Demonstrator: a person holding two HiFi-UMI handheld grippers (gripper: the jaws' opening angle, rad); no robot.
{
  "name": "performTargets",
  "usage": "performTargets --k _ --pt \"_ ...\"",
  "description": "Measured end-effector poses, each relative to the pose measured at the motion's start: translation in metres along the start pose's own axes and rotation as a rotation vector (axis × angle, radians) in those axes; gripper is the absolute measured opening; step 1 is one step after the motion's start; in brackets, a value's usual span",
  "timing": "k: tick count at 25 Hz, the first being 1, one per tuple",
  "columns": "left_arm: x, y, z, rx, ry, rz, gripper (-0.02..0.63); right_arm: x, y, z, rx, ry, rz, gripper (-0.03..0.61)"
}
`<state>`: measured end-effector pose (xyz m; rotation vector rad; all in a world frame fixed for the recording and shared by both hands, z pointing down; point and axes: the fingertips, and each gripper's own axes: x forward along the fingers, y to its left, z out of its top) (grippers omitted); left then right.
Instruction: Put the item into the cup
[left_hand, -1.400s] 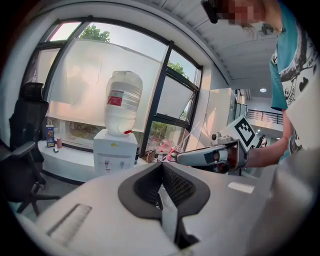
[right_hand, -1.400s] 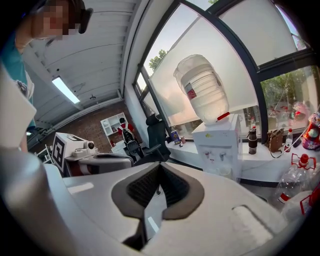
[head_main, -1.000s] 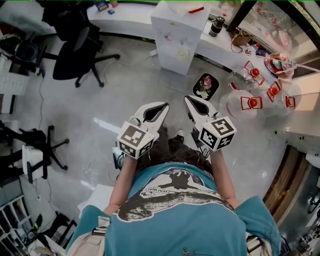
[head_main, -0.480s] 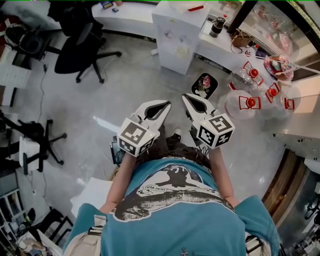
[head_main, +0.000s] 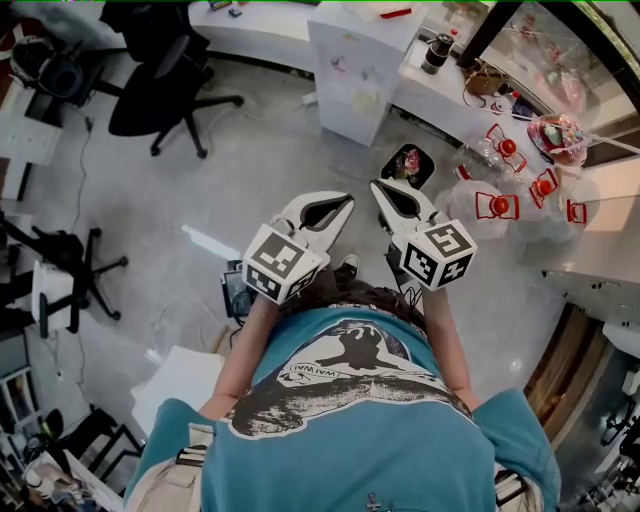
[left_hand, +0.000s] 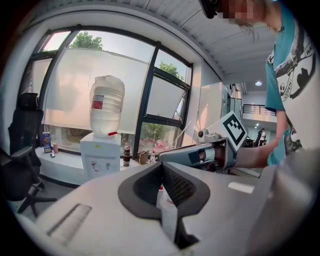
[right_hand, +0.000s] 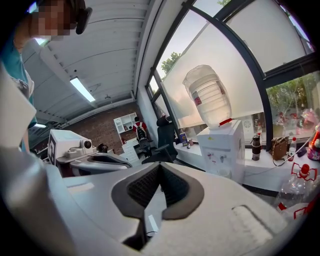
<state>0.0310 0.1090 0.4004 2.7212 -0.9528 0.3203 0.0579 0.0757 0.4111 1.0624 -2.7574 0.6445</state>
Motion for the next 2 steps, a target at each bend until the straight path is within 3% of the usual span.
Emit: performTargets --k 2 --pt "0.0024 -0.0008 0.0005 0.002 -0.001 -0.003 0.013 -0.0012 -0.0015 0.0005 -0.005 0.001 -0.002 0.002"
